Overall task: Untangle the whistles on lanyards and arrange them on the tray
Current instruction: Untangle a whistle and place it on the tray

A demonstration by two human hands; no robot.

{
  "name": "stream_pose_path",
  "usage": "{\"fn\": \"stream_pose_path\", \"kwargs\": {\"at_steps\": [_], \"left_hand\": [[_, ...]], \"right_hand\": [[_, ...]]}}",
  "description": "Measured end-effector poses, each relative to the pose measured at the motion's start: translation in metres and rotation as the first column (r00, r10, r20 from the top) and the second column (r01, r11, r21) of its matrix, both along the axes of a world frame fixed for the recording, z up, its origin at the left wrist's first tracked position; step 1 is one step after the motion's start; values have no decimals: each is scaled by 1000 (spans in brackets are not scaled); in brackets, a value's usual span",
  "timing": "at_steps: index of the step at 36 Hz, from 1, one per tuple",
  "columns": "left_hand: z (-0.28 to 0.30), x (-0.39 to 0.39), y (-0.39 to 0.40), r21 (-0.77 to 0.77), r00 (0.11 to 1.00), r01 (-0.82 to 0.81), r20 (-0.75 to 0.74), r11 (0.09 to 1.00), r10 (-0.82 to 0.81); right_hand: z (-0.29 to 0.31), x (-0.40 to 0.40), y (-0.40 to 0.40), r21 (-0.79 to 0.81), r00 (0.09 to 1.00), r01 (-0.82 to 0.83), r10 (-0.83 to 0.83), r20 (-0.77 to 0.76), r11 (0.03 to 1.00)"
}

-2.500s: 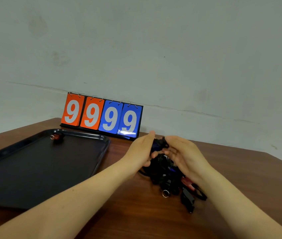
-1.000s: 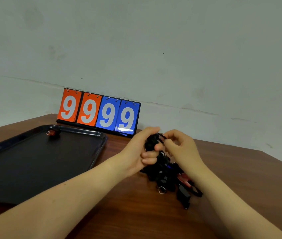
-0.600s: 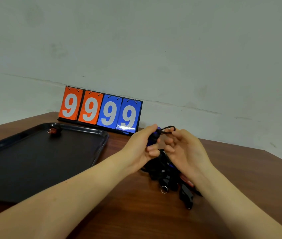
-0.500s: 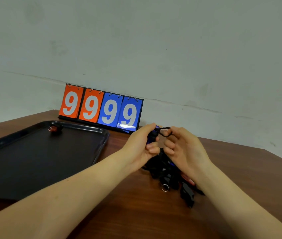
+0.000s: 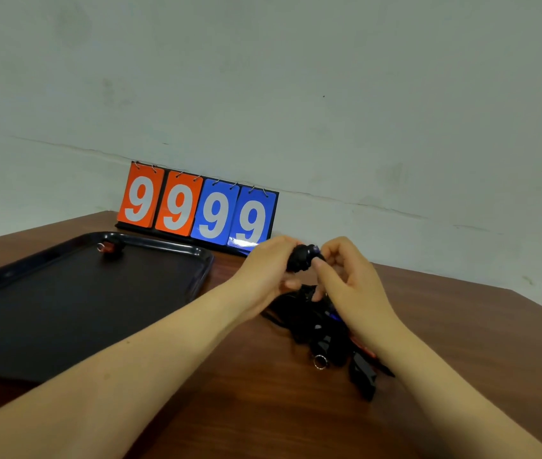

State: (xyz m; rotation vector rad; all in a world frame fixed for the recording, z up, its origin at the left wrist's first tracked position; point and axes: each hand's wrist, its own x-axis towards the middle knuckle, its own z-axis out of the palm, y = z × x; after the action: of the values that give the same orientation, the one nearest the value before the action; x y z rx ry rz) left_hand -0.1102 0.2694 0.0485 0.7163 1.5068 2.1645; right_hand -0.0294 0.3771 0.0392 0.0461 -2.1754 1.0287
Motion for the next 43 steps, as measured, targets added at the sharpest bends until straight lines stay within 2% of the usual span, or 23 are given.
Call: {"fn": "stream_pose_path", "kwargs": {"at_steps": [3,7,12,15,18,20,23,27,32,35,38,43], "left_hand": [[-3,9,7,43,1000,30,1,999,-30],[-5,9,11,91,999,-3,33,996,0],[-6,10,9,188,984,127,103,974,-148],[-8,7,9,200,981,112,133,973,-140],[-10,5,9,194,986,64,138,979,-92],[-11,2,8,174,990,46,120,984,-67],[-10,-1,7,111,997,36,69,993,-43],[-10,-3,7,61,997,52,49,997,-55],[-9,-7,5,-10,998,60,7,998,-60],[-10,-7,5,-56,999,35,-28,998,-37],[-12,-8,7,-70,999,19,-48,997,-23],[-14,-8,9,-102,992,-27,-129,994,14]], "right_hand": [[2,1,1,-75,1000,15,-16,-15,997],[3,1,3,-66,1000,15,-16,-26,998],[1,-3,6,-64,996,57,-61,-61,996],[-1,-5,11,92,988,133,-126,-84,987],[-3,-4,14,332,975,214,-179,-132,919],[-2,-3,15,428,961,267,-205,-187,863],[0,-2,18,473,935,338,-230,-271,814],[1,-2,20,478,923,354,-219,-315,804],[-3,-3,18,418,943,285,-173,-285,863],[-3,-2,15,272,970,218,-178,-163,937],[-2,-1,12,151,982,166,-150,-111,974],[4,0,12,-66,997,59,-62,-41,996]]}}
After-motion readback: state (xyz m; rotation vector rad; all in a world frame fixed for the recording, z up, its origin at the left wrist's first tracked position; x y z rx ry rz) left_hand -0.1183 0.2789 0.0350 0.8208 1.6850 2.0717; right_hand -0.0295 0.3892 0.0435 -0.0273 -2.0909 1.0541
